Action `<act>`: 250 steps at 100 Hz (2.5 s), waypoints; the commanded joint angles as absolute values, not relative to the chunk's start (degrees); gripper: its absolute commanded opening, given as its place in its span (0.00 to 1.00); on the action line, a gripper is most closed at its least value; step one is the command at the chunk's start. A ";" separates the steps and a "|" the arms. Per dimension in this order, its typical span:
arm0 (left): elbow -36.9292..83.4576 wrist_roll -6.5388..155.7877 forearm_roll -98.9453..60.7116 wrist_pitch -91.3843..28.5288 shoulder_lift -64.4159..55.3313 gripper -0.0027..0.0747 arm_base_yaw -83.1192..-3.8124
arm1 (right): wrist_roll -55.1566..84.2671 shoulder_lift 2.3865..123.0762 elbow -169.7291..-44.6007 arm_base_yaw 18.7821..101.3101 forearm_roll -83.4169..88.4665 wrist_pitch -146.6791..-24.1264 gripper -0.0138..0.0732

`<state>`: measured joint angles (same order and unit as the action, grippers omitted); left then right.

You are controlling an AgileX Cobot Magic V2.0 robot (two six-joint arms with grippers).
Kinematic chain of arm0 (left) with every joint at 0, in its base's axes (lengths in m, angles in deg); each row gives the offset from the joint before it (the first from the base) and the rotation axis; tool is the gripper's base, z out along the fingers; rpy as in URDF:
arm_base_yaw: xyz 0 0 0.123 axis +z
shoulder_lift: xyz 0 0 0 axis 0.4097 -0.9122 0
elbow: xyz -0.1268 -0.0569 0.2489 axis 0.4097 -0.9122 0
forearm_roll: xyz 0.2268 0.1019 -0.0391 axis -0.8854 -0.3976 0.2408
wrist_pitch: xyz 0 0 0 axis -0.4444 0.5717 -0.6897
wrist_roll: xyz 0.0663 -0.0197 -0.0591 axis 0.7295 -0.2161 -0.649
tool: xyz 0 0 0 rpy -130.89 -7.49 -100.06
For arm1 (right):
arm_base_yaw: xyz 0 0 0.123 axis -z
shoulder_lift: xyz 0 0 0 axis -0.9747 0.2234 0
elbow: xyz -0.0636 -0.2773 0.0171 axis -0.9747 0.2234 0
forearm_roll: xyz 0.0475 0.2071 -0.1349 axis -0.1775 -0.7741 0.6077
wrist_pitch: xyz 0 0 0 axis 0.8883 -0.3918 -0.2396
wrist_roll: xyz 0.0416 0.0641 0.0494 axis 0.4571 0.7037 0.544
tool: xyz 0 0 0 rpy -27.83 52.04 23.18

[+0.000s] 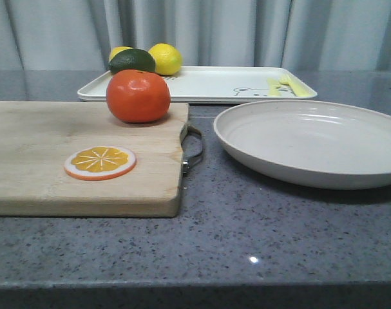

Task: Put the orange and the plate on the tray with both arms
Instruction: 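Lower the left gripper over the orange on the cutting board and grasp it, then lift the orange with the left gripper and carry it onto the white plate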

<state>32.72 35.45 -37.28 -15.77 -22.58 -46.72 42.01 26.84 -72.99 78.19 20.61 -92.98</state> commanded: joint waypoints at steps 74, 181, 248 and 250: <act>49.45 35.52 -30.28 -4.39 -42.29 0.84 -53.23 | 42.12 27.65 -74.97 78.13 20.79 -89.82 0.08; 53.77 35.75 -28.69 0.04 -44.23 0.44 -53.23 | 42.12 27.65 -74.97 78.13 20.79 -89.88 0.08; 70.39 35.76 -23.89 0.92 -54.55 0.44 -68.28 | 42.12 27.65 -74.97 78.13 20.79 -89.88 0.08; 70.69 35.76 -23.39 0.75 -55.16 0.44 -68.71 | 42.12 27.65 -74.97 78.13 20.79 -89.88 0.08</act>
<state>67.75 35.56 -26.53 4.04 -56.28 -66.77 42.11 26.84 -72.99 78.19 20.61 -94.05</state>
